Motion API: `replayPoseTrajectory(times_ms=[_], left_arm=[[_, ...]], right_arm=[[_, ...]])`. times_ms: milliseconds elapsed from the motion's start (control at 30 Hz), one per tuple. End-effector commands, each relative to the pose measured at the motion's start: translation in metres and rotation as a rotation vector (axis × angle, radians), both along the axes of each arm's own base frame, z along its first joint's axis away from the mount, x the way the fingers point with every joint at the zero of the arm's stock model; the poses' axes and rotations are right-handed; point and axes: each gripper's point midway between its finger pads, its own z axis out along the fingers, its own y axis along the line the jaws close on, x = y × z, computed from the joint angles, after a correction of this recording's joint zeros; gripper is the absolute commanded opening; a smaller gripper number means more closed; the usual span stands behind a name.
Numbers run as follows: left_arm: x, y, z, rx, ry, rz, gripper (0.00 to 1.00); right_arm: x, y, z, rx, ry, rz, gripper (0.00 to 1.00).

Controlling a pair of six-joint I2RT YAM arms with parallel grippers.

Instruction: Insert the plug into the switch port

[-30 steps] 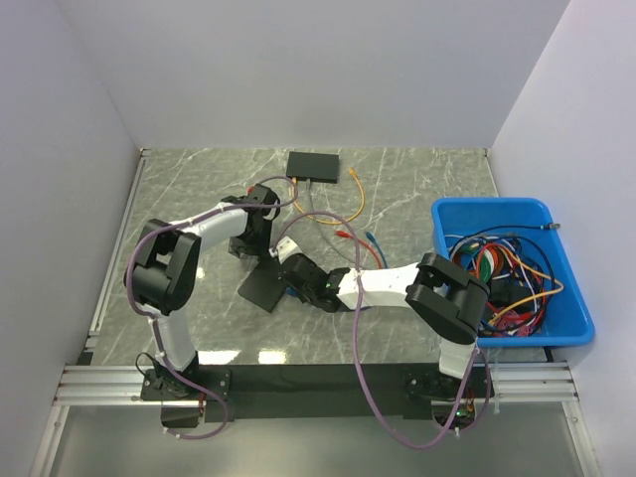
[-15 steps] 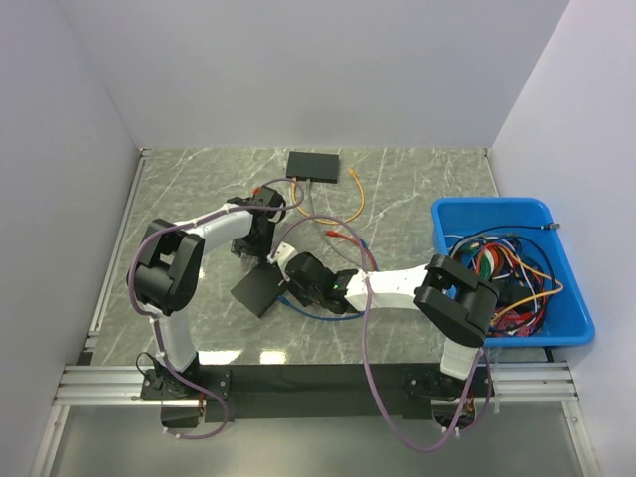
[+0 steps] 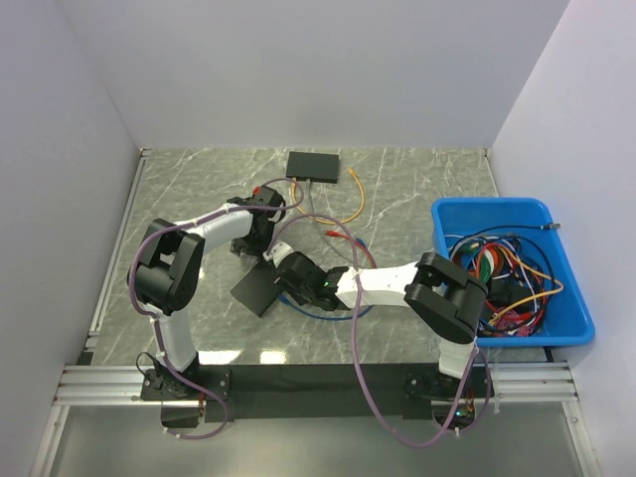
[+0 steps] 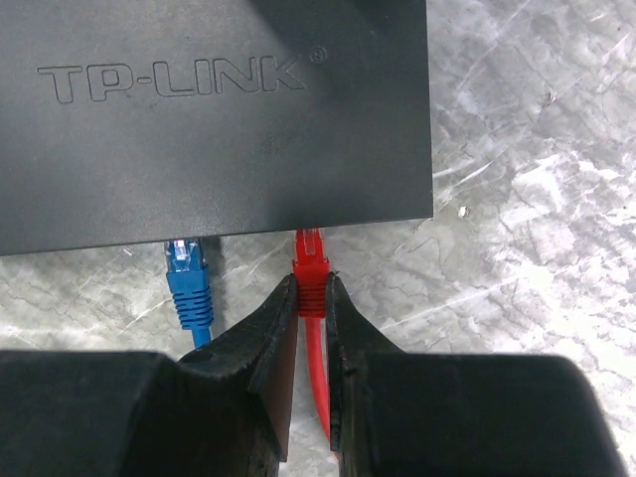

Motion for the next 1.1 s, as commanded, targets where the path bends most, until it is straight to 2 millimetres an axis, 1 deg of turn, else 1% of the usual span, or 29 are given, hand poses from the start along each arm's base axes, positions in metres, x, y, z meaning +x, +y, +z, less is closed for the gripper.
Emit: replayPoseTrajectory(times_ms=[0,100,133,233,267,333,367,400,433,533,733,800,833,1033,1067], left_arm=[[-0.036,-0.013,-0.026,-0.030,0.156,-0.047,0.57],[-0.037,-0.013,-0.026,-0.026,0.155,-0.047,0.57],[-0.037,-0.013,-0.027,-0.022,0.155,-0.051,0.57],[-0.037,-0.007,-0.028,0.009,0.152,-0.036,0.56],[-0.036,-0.006,-0.028,0.016,0.149,-0.032,0.56],[-0.037,-0.006,-0.029,0.020,0.153,-0.030,0.56],[-0.037,-0.005,-0.029,0.022,0.151,-0.026,0.56],[-0.037,-0.004,-0.029,0.026,0.150,-0.022,0.56],[-0.037,-0.004,-0.028,0.025,0.146,-0.022,0.56],[-0.039,-0.006,-0.028,0.019,0.150,-0.022,0.55],[-0.043,-0.013,-0.030,-0.011,0.164,-0.038,0.54],[-0.043,-0.016,-0.029,-0.022,0.164,-0.046,0.54],[-0.044,-0.017,-0.029,-0.026,0.166,-0.047,0.53],[-0.046,-0.017,-0.031,-0.015,0.168,-0.051,0.53],[-0.046,-0.019,-0.031,-0.016,0.168,-0.054,0.53]], right_arm=[[0.040,0.025,0.040,0.145,-0.123,-0.098,0.00],[0.044,0.026,0.048,0.155,-0.142,-0.110,0.00],[0.047,0.024,0.050,0.147,-0.152,-0.126,0.00],[0.052,0.023,0.061,0.143,-0.171,-0.141,0.00],[0.055,0.026,0.067,0.150,-0.177,-0.145,0.00],[0.057,0.025,0.064,0.121,-0.170,-0.152,0.00],[0.062,0.028,0.071,0.125,-0.183,-0.164,0.00],[0.063,0.029,0.072,0.123,-0.186,-0.164,0.00],[0.064,0.029,0.066,0.103,-0.177,-0.162,0.00],[0.066,0.034,0.067,0.109,-0.179,-0.153,0.00],[0.068,0.047,0.065,0.118,-0.170,-0.121,0.00],[0.072,0.051,0.070,0.127,-0.181,-0.125,0.00],[0.074,0.052,0.067,0.119,-0.183,-0.127,0.00],[0.083,0.063,0.082,0.135,-0.221,-0.121,0.00],[0.082,0.069,0.087,0.147,-0.219,-0.098,0.00]])
